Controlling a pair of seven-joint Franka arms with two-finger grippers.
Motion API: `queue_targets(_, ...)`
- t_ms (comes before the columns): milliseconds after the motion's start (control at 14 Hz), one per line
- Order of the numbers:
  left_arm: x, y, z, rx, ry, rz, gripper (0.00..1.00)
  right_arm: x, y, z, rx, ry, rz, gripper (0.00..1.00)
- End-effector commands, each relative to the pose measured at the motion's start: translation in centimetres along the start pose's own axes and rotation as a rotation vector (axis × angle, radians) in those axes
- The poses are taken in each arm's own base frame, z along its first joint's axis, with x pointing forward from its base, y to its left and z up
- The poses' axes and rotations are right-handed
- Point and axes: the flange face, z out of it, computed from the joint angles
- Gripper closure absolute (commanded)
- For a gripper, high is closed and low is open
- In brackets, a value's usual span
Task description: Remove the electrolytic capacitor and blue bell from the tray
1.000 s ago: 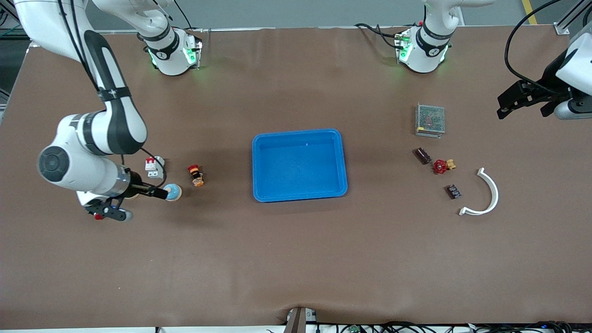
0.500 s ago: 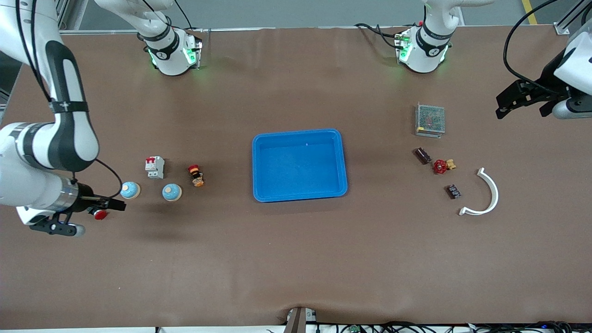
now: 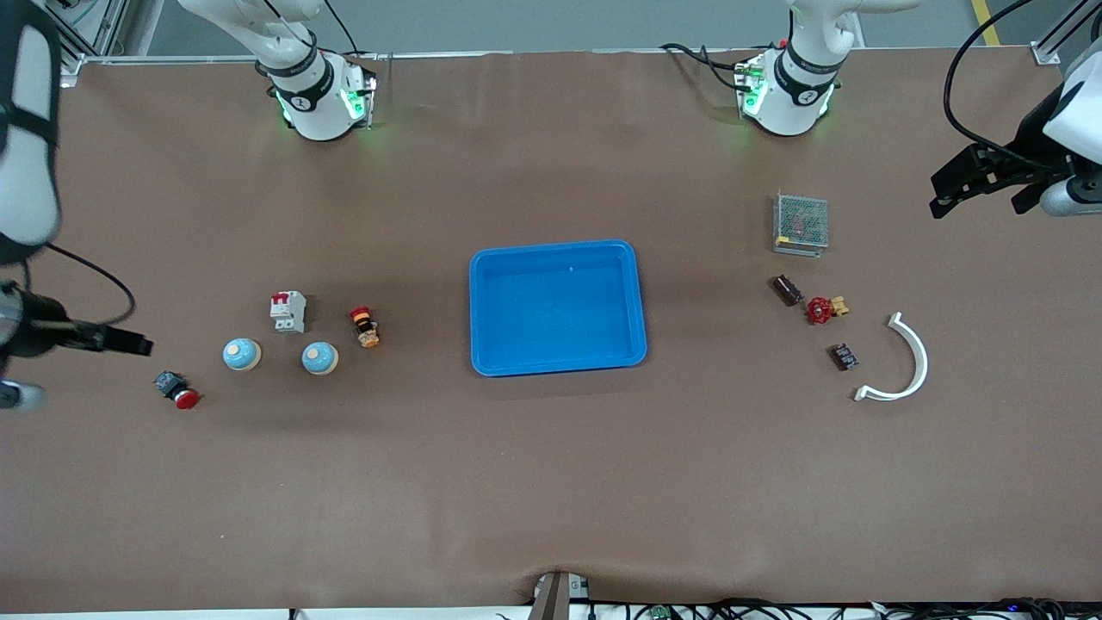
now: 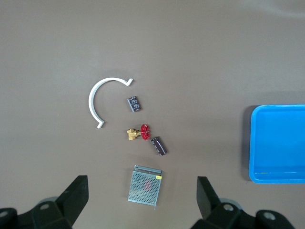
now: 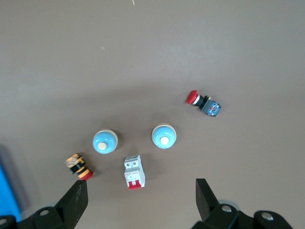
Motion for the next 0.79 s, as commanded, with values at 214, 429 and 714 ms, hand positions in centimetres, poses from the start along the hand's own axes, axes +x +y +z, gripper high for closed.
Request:
queue_targets(214, -0.4, -0.3, -0.2, -0.014, -0.001, 0.003, 0.00, -7.3, -0.7, -10.2, 0.006, 0.077, -0.009, 0.00)
queue_targets(429, -0.5, -0.1, -0.3, -0.014, 0.001, 0.008, 0.00, -11.4, -0.9, -13.3, 0.013, 0.113, -0.015, 0.00)
queue_targets(714, -0.5, -0.2, -0.3, -0.014, 0.001, 0.007, 0.00, -13.7, -0.8, -13.8, 0.020, 0.121, -0.016, 0.00)
